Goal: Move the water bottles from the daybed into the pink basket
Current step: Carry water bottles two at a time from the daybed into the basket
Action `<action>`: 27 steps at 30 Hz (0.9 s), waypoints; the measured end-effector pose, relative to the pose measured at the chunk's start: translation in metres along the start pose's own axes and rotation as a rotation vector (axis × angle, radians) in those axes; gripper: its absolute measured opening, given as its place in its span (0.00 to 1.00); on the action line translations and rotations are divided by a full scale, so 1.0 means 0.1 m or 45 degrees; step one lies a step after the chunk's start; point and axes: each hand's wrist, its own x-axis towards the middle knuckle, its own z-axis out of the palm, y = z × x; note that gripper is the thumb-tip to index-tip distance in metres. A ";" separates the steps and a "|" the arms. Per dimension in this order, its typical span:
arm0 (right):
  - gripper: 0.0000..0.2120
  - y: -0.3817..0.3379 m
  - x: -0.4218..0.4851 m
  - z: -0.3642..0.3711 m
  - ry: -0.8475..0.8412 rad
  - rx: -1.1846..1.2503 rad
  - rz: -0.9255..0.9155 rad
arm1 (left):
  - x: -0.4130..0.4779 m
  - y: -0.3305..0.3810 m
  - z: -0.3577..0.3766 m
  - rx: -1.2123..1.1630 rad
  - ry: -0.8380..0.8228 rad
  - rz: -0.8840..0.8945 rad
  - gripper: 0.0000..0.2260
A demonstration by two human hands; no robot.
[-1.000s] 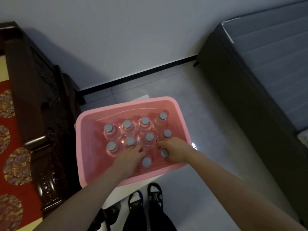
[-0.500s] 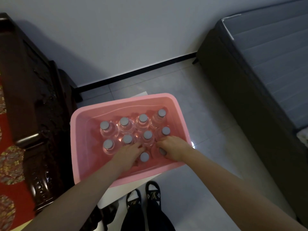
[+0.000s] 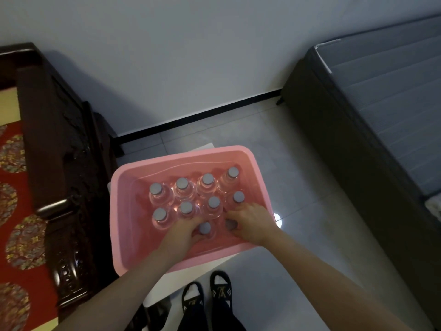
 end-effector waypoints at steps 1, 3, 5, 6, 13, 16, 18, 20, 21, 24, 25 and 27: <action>0.07 0.01 -0.01 -0.01 -0.021 -0.002 0.016 | 0.00 0.00 0.01 -0.002 0.009 -0.015 0.20; 0.07 0.03 -0.04 -0.02 -0.049 -0.013 0.042 | 0.00 0.02 0.04 0.039 0.034 -0.015 0.20; 0.09 0.03 -0.06 -0.02 -0.047 -0.019 0.063 | 0.04 0.05 0.08 0.080 0.033 0.000 0.21; 0.10 0.02 -0.06 -0.02 -0.049 -0.021 0.073 | 0.05 0.06 0.09 0.093 0.028 -0.009 0.22; 0.05 -0.08 0.00 0.00 -0.063 0.070 0.147 | 0.03 -0.02 0.09 0.101 0.031 -0.025 0.24; 0.07 -0.08 0.02 -0.01 -0.113 0.121 0.190 | 0.05 -0.04 0.05 0.105 0.008 -0.011 0.24; 0.12 -0.07 0.01 -0.06 -0.189 0.142 0.214 | 0.05 -0.05 0.02 0.064 -0.041 0.019 0.25; 0.14 -0.05 -0.02 -0.14 -0.220 0.169 0.235 | 0.05 -0.04 -0.04 0.055 -0.116 0.033 0.25; 0.14 -0.04 -0.03 -0.20 -0.210 0.170 0.247 | 0.05 -0.03 -0.08 0.060 -0.154 0.024 0.23; 0.13 -0.04 -0.06 -0.56 -0.065 0.172 0.340 | 0.08 0.15 -0.42 0.052 -0.170 -0.008 0.07; 0.16 -0.05 -0.06 -0.70 0.011 0.192 0.361 | 0.09 0.25 -0.58 -0.038 -0.129 -0.018 0.06; 0.22 -0.10 -0.04 -1.06 0.203 0.288 0.375 | 0.11 0.55 -0.98 -0.302 0.092 -0.084 0.08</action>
